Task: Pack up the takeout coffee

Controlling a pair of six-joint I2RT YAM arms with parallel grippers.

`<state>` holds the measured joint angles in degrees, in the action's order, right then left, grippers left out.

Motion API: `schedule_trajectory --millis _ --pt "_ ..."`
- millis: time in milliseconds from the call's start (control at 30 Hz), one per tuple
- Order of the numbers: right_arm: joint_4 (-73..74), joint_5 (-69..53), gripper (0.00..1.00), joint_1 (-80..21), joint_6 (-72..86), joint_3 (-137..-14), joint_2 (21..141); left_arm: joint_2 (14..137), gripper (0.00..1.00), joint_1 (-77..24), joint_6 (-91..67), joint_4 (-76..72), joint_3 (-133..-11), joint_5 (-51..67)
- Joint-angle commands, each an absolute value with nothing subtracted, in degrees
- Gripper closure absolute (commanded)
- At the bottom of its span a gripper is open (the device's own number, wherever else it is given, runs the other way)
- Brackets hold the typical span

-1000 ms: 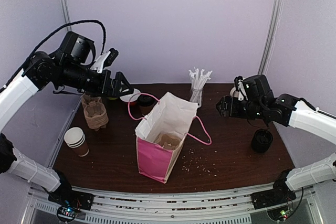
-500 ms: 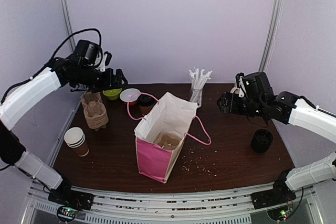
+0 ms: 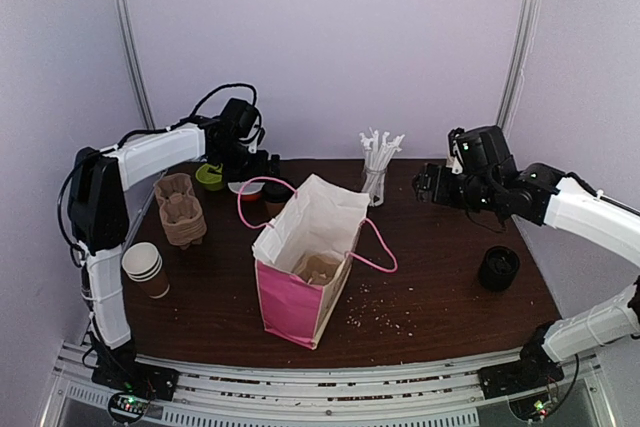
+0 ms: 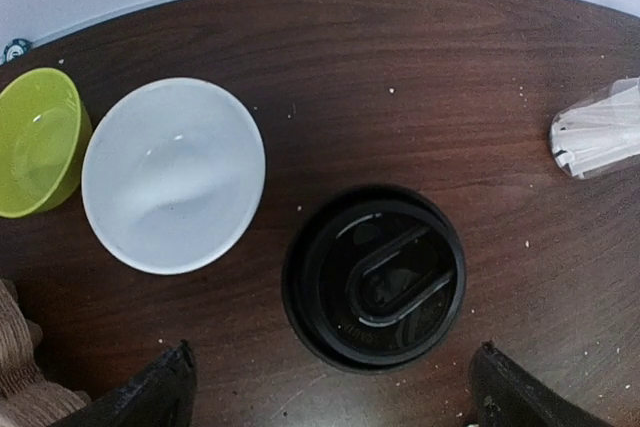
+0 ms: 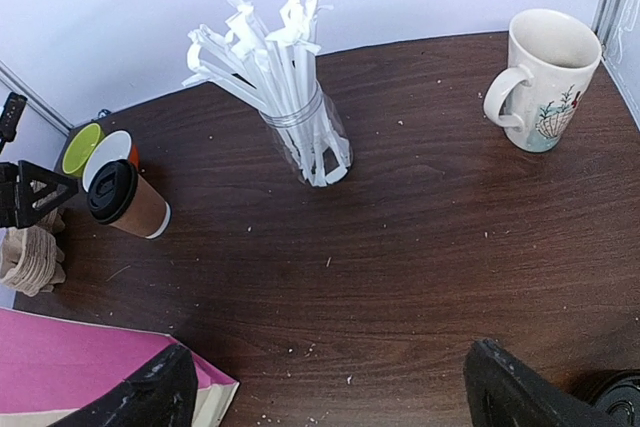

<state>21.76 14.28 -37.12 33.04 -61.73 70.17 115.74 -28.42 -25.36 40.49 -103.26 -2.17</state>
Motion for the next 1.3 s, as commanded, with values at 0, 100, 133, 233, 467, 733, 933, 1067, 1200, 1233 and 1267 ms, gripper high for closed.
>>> schedule_trajectory --millis 0,100,133,233,467,733,933,1067,1200,1233,1267 --pt "23.4 16.0 0.05 -36.6 33.6 -63.7 71.2 119.7 0.02 -28.1 -23.3 39.6 -108.8 -3.0" --pt "23.6 16.1 0.05 -36.5 33.5 -64.2 71.7 122.0 0.02 -28.1 -23.5 39.1 -110.1 -1.6" --pt "23.8 16.1 0.05 -36.6 33.5 -64.3 71.9 122.5 0.02 -28.1 -23.5 38.7 -110.1 -1.3" --pt "24.0 16.3 0.05 -36.5 33.3 -64.6 72.2 124.0 0.02 -28.1 -23.0 38.2 -110.7 -1.0" --pt "24.0 15.9 0.04 -36.3 33.2 -64.9 73.1 125.9 0.02 -28.2 -22.9 37.8 -111.5 4.4" --pt "23.6 15.3 0.05 -36.2 33.2 -65.2 73.7 126.9 0.09 -29.1 -22.7 37.1 -111.7 9.1" --pt "23.7 14.9 0.05 -36.2 33.1 -65.6 74.2 126.9 0.15 -29.1 -24.1 36.6 -111.6 8.9" --pt "23.8 14.6 0.05 -36.2 33.2 -66.0 74.6 127.5 0.12 -29.0 -24.2 36.3 -111.3 9.6" --pt "23.9 14.5 0.05 -36.2 33.3 -66.3 74.8 127.8 0.02 -29.3 -23.3 36.3 -111.2 8.4" --pt "23.9 14.5 0.05 -36.2 33.4 -66.3 74.8 127.7 0.02 -29.4 -22.8 36.4 -111.5 7.9" --pt "23.9 14.4 0.05 -36.2 33.4 -66.2 74.8 127.7 0.02 -29.6 -22.3 36.5 -111.6 7.2"
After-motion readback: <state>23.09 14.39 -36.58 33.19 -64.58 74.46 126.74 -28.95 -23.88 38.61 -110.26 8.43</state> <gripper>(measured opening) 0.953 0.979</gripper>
